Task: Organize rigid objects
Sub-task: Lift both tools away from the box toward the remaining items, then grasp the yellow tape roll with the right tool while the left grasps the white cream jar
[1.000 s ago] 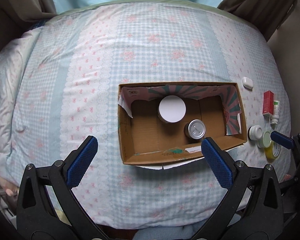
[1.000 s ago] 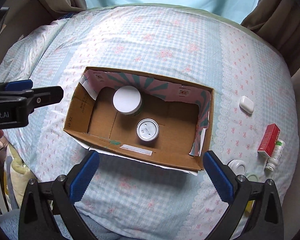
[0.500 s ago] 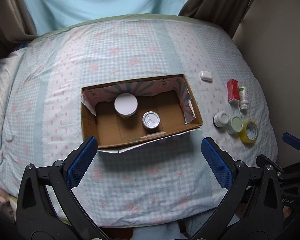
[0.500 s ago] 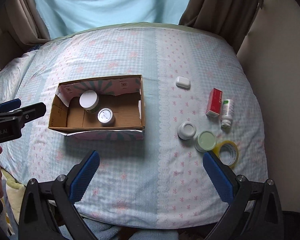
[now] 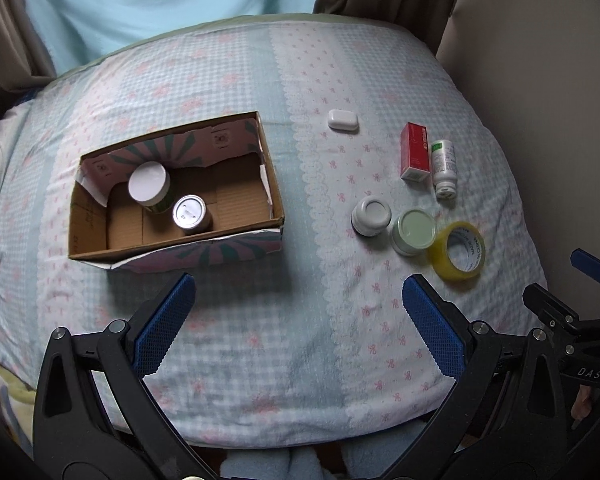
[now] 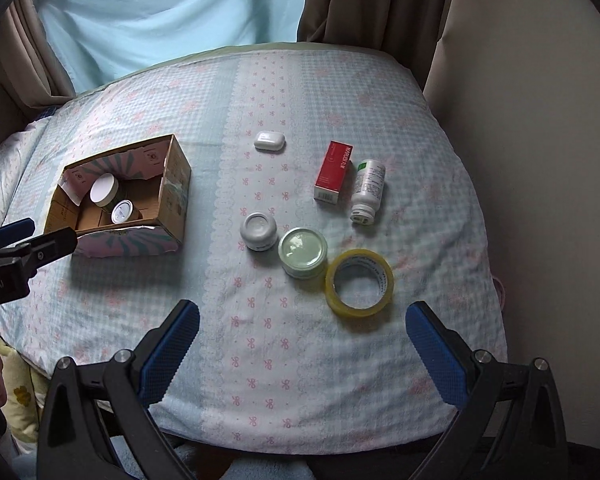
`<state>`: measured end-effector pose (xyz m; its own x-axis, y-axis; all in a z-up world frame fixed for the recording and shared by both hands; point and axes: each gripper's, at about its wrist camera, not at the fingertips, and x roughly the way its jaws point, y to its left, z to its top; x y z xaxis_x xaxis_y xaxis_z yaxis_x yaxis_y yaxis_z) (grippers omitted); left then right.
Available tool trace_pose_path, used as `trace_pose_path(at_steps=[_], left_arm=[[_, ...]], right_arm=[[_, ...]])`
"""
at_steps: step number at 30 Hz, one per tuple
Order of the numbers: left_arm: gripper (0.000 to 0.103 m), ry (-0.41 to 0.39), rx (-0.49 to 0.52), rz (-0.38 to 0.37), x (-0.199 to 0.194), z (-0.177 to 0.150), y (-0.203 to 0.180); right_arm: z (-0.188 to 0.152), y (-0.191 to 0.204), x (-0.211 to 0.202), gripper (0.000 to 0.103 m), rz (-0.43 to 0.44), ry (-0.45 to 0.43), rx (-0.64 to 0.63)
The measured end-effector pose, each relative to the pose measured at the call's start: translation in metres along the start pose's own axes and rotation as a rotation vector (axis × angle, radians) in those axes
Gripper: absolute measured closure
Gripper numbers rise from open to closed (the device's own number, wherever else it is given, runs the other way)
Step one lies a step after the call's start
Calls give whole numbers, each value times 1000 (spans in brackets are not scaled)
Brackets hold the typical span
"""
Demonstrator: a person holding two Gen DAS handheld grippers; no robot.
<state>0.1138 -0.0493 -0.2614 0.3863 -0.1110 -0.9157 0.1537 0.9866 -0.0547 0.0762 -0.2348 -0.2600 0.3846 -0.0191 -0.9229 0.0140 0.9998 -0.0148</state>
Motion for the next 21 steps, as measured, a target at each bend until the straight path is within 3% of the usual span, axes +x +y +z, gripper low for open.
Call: trace_pose_path(at_steps=[9, 14, 21], left_arm=[[0, -20, 70, 0, 114, -15, -66], [0, -14, 110, -17, 179, -16, -80], [1, -67, 203, 28, 231, -1, -89]], right_arm=[[-27, -54, 95, 0, -13, -10, 55], [-47, -67, 150, 0, -13, -16, 139], [-59, -68, 195, 0, -50, -42, 110]])
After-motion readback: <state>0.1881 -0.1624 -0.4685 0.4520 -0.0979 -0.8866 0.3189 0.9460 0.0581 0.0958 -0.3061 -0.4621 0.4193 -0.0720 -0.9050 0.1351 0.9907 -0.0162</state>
